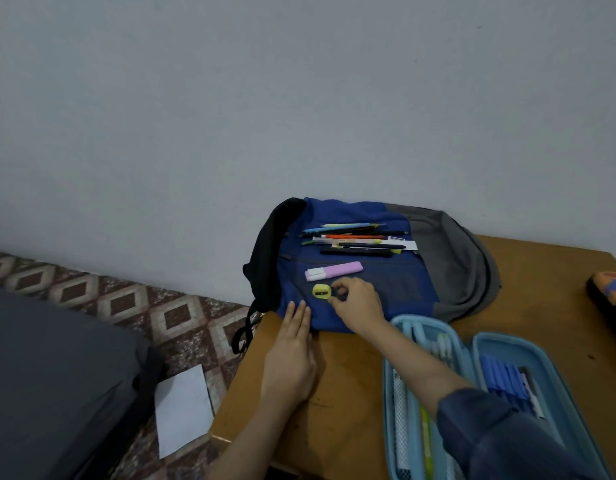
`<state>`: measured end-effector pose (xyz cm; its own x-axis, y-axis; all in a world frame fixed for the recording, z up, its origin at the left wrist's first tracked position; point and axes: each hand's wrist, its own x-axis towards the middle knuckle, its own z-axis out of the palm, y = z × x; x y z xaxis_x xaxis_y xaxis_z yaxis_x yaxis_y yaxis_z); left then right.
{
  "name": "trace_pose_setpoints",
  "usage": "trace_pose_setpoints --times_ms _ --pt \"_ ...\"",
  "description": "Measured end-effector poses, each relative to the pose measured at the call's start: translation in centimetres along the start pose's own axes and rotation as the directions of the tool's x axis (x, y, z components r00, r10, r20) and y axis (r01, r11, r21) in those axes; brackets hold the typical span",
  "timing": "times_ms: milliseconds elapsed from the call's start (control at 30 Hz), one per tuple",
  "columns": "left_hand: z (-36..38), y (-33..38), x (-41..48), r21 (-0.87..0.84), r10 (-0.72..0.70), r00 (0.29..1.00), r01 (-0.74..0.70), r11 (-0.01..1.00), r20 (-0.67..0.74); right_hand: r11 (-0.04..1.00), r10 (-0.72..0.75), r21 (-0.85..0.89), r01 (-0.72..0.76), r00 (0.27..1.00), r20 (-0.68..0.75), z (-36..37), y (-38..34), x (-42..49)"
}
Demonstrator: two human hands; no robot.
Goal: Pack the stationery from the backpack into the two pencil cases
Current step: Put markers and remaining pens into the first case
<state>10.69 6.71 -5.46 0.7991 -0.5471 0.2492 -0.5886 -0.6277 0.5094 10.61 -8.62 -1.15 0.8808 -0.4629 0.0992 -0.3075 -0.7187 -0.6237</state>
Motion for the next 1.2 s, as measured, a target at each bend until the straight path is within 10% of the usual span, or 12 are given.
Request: trace_pose_setpoints --times_ms 233,700,1200 --pt "-0.1 0.3 0.0 -0.004 0.006 1.0 -0.006 1.0 0.006 0.998 0.059 -0.028 -0.059 0.998 0.011 0.9 0.1 0.9" --pt "0.4 0.0 0.1 0.007 -0.01 1.0 0.011 1.0 -0.014 0.733 0.335 0.623 -0.274 0.942 0.021 -7.5 4.4 -3.9" --pt "1.9 10.3 -0.3 -0.196 0.117 0.982 -0.087 0.977 0.147 0.733 0.35 0.628 -0.262 0.937 -0.018 -8.7 8.7 -7.9"
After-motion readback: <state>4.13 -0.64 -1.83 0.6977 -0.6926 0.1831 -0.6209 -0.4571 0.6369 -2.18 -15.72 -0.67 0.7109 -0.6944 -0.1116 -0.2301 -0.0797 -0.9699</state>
